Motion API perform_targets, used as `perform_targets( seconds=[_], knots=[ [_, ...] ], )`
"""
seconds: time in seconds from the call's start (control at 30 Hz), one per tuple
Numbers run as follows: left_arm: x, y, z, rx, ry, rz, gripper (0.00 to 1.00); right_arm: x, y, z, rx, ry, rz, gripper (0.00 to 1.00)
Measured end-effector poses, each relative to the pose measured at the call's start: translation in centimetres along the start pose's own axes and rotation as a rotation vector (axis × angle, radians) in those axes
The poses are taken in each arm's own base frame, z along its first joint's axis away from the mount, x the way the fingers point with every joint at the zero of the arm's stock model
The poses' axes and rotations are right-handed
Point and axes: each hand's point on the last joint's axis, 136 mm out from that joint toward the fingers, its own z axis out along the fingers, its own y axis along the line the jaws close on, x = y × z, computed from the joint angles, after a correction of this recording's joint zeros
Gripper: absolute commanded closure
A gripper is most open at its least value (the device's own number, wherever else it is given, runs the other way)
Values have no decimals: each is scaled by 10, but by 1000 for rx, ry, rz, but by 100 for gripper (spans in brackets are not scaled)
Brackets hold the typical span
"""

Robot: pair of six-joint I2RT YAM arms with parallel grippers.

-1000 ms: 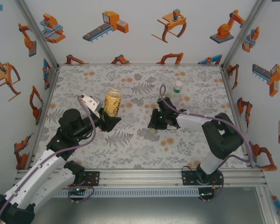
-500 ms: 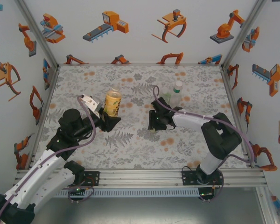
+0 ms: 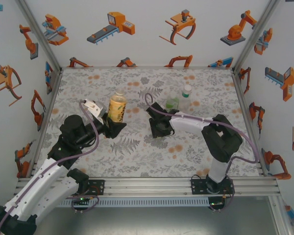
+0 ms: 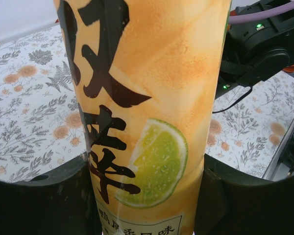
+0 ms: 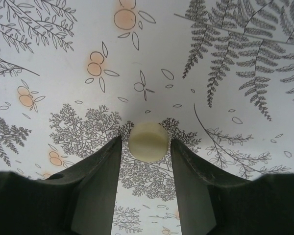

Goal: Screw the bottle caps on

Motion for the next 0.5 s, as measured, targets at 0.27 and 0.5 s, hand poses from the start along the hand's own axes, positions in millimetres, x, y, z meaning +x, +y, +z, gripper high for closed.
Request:
perform_targets(
  seconds=[0.27, 0.5],
  knots=[
    [-2, -1, -2, 0, -8, 2, 90, -1, -1, 2, 15, 5, -19, 59],
    [-2, -1, -2, 0, -8, 3, 90, -1, -1, 2, 15, 5, -26, 62]
  ],
)
